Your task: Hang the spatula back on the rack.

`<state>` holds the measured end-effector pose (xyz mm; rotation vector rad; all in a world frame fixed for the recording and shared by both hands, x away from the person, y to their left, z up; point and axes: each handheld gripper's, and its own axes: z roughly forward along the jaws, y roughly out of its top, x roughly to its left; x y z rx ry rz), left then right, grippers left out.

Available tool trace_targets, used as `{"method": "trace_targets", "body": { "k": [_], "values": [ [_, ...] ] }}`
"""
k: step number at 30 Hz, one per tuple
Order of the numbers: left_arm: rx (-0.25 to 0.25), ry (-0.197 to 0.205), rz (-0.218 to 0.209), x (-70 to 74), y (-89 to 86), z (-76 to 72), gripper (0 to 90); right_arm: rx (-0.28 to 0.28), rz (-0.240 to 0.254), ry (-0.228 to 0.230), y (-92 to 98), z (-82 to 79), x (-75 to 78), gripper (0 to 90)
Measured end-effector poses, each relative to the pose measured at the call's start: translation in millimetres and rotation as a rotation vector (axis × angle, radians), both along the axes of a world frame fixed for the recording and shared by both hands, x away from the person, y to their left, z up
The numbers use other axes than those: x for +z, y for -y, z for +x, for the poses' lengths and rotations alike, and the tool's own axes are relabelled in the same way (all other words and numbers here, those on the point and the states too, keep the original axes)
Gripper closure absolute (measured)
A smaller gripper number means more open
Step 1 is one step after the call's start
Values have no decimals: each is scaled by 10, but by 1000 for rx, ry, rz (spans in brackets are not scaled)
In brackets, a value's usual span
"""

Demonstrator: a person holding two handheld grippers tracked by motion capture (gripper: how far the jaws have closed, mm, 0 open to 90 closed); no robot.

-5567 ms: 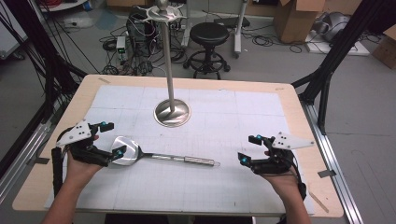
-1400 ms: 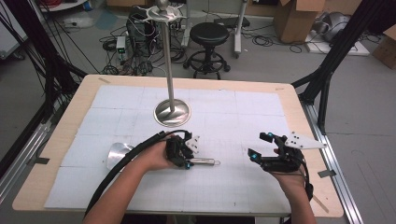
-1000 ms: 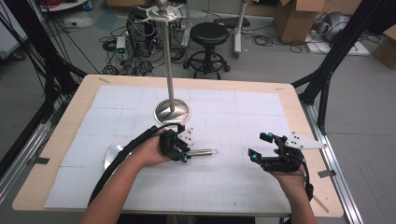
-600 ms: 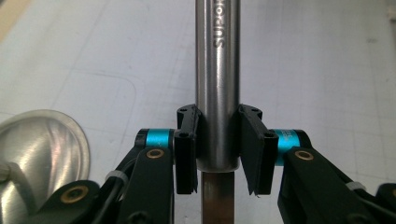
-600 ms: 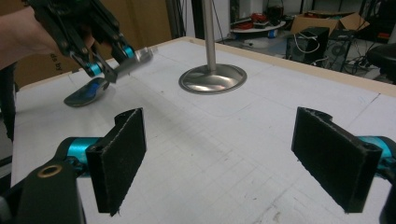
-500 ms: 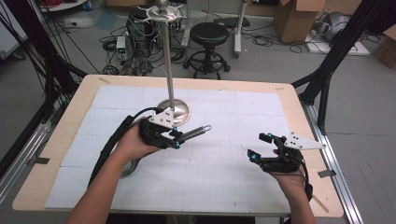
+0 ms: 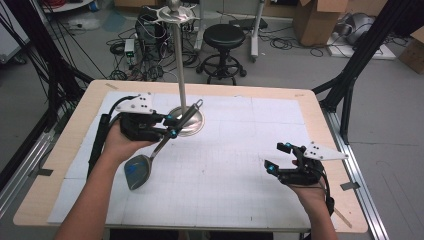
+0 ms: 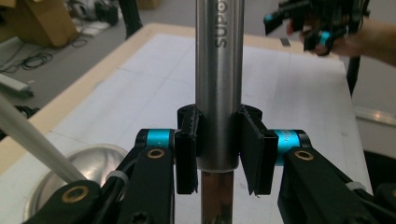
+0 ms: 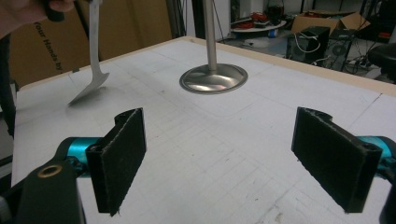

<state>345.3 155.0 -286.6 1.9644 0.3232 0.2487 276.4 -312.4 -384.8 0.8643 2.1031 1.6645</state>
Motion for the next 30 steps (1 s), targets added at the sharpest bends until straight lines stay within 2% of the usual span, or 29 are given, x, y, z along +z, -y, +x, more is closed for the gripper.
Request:
{"method": "trace_targets", "body": {
  "k": [6,14,26,30],
  "values": [
    [32,16,-80,148,-116,1,690,3,0,2,-11,2,3,171],
    [64,33,-119,284,-215,48,691,2,3,-1,-7,3,4,171],
    [134,29,-180,505,-369,200,691,4,9,-1,0,6,7,171],
    [147,21,-181,586,-415,269,691,6,6,0,-8,8,9,171]
  ]
}}
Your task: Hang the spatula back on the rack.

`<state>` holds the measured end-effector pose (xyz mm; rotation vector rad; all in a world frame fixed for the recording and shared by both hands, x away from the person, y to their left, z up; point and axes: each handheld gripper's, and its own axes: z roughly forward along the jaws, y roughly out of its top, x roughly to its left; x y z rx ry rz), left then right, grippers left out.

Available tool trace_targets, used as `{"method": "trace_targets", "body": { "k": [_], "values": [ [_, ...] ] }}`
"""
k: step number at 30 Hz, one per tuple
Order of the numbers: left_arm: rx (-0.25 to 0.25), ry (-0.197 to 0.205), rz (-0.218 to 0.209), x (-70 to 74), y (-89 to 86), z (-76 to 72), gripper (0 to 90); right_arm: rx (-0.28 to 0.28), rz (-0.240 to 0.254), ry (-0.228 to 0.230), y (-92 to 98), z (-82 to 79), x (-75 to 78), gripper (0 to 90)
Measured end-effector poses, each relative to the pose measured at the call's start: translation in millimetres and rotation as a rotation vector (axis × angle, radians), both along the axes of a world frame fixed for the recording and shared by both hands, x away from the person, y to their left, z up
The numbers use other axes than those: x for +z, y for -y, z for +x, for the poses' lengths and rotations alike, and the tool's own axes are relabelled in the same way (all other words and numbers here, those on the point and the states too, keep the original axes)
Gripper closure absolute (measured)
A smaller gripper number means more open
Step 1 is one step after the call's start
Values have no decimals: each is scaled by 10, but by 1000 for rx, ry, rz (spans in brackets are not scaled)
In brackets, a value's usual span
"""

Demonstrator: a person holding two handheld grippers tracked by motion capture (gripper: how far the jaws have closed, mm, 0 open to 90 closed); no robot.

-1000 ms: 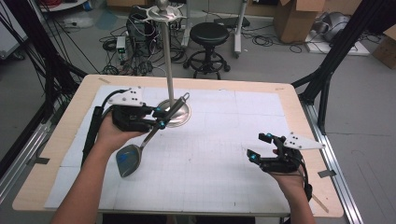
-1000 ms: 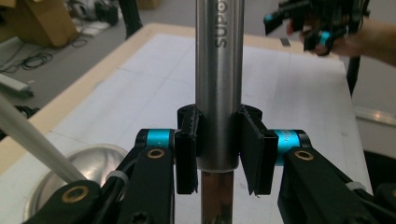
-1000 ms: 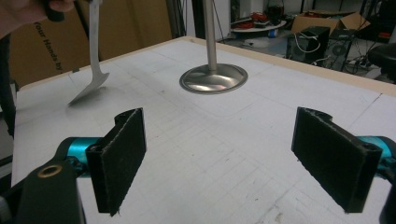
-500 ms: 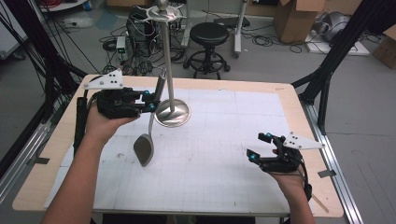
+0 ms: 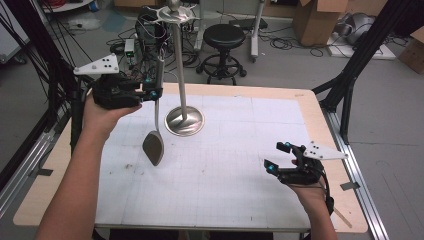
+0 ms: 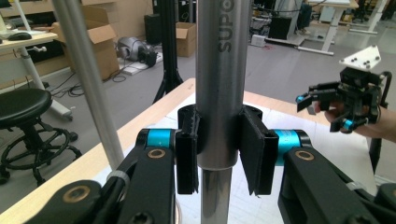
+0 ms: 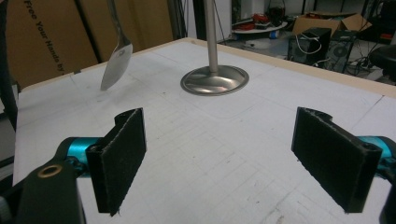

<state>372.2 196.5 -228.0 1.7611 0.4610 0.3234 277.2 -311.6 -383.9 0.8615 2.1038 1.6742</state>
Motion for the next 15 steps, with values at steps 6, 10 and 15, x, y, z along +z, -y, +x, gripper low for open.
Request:
{"method": "trace_targets", "body": {
  "k": [6,10,15],
  "values": [
    [27,-1,-3,107,-75,96,691,2,2,-1,-3,-7,9,171],
    [43,-14,-32,161,-152,150,691,0,6,4,4,-3,9,172],
    [81,-18,-25,235,-226,240,692,1,6,2,2,-5,10,171]
  ]
}}
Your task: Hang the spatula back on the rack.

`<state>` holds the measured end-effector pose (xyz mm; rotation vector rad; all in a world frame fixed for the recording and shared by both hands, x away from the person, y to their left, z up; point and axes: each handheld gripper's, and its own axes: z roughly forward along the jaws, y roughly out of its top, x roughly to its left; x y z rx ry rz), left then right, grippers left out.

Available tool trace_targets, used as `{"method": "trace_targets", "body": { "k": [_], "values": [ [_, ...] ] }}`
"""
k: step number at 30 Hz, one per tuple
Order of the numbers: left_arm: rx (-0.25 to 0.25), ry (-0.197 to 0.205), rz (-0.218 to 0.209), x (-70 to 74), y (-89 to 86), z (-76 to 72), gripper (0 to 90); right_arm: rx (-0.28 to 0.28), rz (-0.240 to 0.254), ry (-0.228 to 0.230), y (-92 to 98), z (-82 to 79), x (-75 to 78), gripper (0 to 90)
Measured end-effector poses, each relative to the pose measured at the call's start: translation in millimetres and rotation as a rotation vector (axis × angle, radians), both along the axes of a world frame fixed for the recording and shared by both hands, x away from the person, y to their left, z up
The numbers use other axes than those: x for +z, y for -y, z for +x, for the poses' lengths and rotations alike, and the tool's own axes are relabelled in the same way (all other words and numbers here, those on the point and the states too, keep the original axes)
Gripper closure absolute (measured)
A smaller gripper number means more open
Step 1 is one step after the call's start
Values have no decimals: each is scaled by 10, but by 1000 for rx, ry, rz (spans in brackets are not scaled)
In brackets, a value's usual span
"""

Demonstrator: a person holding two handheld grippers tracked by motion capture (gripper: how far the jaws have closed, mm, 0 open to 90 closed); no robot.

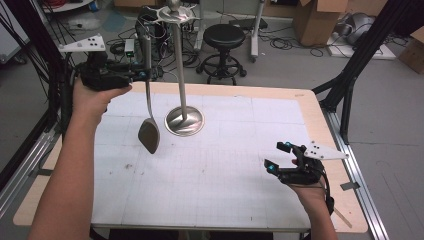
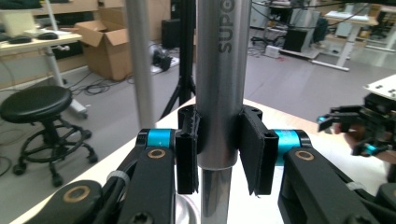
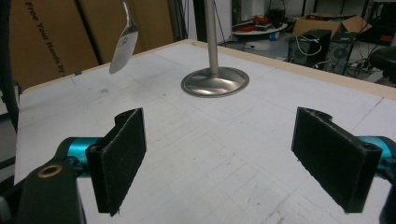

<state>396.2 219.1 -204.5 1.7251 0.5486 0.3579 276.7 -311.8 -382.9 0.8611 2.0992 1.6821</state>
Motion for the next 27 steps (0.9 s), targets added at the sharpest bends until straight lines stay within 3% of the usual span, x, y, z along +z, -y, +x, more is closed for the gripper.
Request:
{"method": "trace_targets", "body": {
  "k": [15,27],
  "values": [
    [57,-33,16,48,-10,203,692,-2,1,0,7,1,3,171],
    [63,-46,36,22,38,336,692,-2,1,-2,9,4,2,172]
  ]
}}
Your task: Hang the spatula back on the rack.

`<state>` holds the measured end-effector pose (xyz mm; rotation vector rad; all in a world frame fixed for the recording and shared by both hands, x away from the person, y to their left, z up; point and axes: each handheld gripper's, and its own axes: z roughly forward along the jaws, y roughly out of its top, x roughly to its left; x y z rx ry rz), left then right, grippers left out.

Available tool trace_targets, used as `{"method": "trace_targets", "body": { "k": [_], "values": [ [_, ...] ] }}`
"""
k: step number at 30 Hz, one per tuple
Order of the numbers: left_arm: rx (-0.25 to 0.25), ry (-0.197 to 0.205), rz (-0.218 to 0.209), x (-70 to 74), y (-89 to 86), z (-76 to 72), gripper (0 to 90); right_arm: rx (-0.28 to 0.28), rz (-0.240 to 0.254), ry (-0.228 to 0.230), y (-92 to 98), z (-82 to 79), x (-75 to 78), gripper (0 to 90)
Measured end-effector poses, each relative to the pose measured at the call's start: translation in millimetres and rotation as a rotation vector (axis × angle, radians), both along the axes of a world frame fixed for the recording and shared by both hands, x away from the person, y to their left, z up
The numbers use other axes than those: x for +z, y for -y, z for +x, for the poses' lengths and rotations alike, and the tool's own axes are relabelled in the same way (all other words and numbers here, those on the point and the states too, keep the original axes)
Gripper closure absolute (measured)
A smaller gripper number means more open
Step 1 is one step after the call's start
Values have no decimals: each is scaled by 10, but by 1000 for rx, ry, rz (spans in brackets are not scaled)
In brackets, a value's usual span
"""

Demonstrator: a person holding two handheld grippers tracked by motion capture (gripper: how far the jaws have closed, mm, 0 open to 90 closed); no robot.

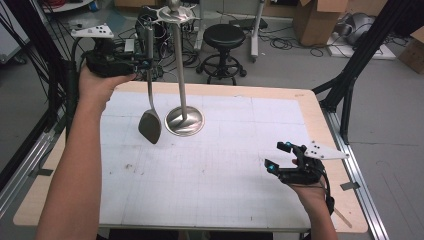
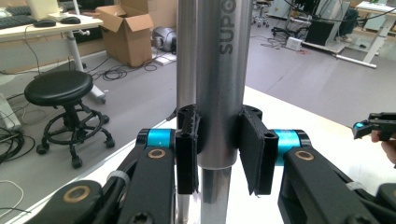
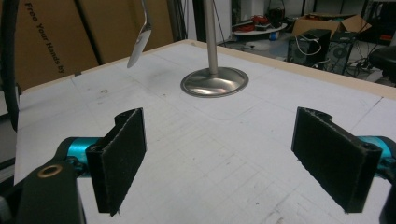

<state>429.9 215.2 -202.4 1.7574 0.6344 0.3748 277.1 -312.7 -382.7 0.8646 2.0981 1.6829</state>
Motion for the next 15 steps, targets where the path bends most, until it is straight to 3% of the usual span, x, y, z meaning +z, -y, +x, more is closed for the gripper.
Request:
{"method": "trace_targets", "body": {
  "k": [15],
  "values": [
    [-17,-21,19,-71,90,98,692,0,-4,-10,0,11,-15,172]
  ]
}}
